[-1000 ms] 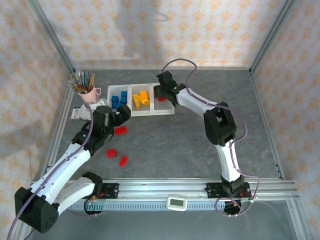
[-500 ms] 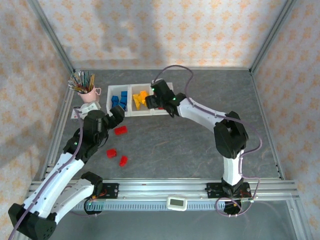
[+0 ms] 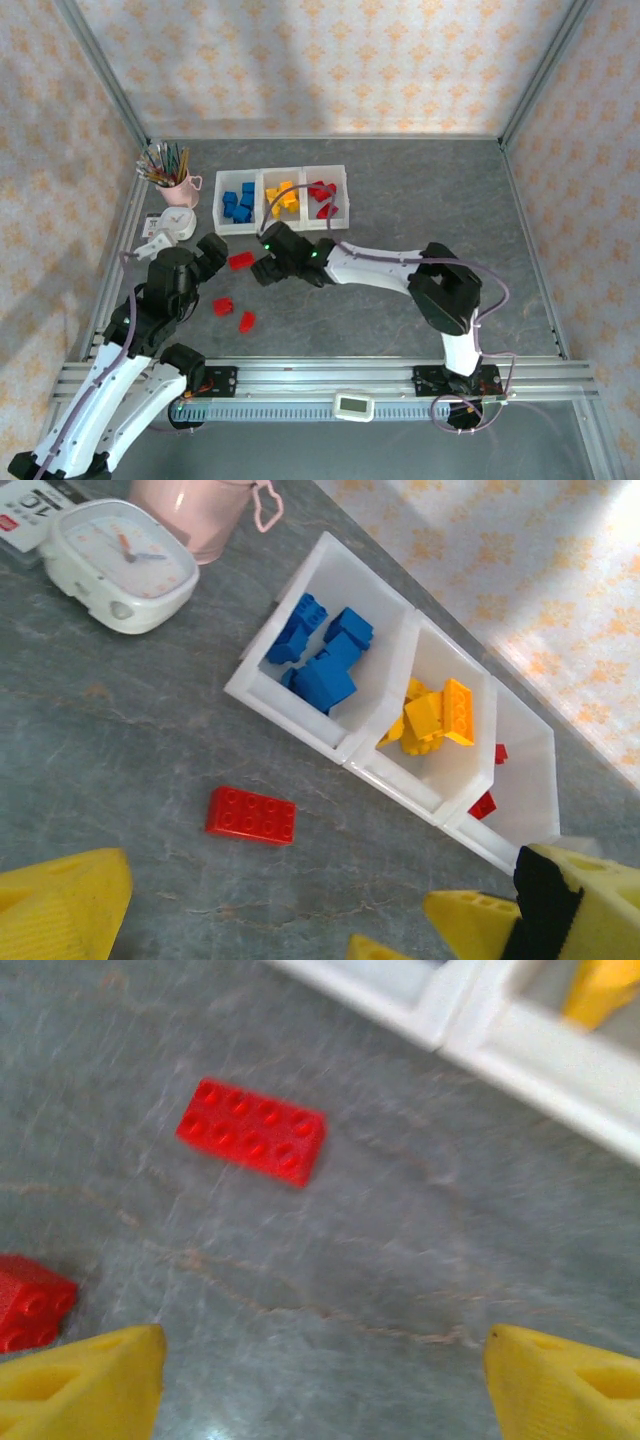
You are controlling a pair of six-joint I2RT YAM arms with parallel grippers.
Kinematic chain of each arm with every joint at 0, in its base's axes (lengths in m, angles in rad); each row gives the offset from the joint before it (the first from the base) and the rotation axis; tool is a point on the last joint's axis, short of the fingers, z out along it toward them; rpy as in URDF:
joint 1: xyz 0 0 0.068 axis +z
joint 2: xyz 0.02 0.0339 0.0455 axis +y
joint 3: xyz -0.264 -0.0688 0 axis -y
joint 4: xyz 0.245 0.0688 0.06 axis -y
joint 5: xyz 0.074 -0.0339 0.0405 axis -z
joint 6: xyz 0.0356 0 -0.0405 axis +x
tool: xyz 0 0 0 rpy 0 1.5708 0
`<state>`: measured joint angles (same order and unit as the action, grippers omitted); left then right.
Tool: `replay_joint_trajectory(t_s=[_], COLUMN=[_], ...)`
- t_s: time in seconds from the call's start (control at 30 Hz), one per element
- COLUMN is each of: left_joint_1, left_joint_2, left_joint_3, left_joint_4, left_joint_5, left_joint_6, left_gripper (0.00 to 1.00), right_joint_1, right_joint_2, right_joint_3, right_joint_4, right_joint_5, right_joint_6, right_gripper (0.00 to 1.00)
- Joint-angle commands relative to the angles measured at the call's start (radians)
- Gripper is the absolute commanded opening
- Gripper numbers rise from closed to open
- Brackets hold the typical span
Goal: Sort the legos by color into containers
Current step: Pick up the lego from the middle-left of the table.
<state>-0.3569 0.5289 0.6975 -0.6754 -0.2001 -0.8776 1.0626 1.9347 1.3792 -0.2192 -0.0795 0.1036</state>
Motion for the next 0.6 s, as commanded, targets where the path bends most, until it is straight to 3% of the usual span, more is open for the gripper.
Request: replay_joint_trajectory(t_s=[0.0,0.17,0.43,0.57], left_joint_1=[0.01,0.01,0.01,0.01], left_joint_2=[-0.027,-0.049,-0.054,-0.058], left_joint_3=[-0.008,-0.016,-0.013,-0.013], left_joint_4=[-0.104,-0.112,-0.108,-0.094], left_joint_5=[-0.061,-0.075,-0.112,-0.119], left_joint_6=[-0.053,-0.079,-0.103,-0.105], left_gripper=[0.99,0.99,0.99,0.99], right_joint_1=[0.03,0.035,0.036,0.037], right_joint_2=[0.055,0.151,0.348,0.436], right_joint_3=[0.019,0.107,0.359,0.463], right_joint_4=[0.035,0.038,-0.029,-0.08], right_joint_5=[0.001,0.024,0.16,0.215], right_joint_6=[-0.011,0.011,0.113,0.136], right_gripper=[0.83,0.84,0.97,0.99])
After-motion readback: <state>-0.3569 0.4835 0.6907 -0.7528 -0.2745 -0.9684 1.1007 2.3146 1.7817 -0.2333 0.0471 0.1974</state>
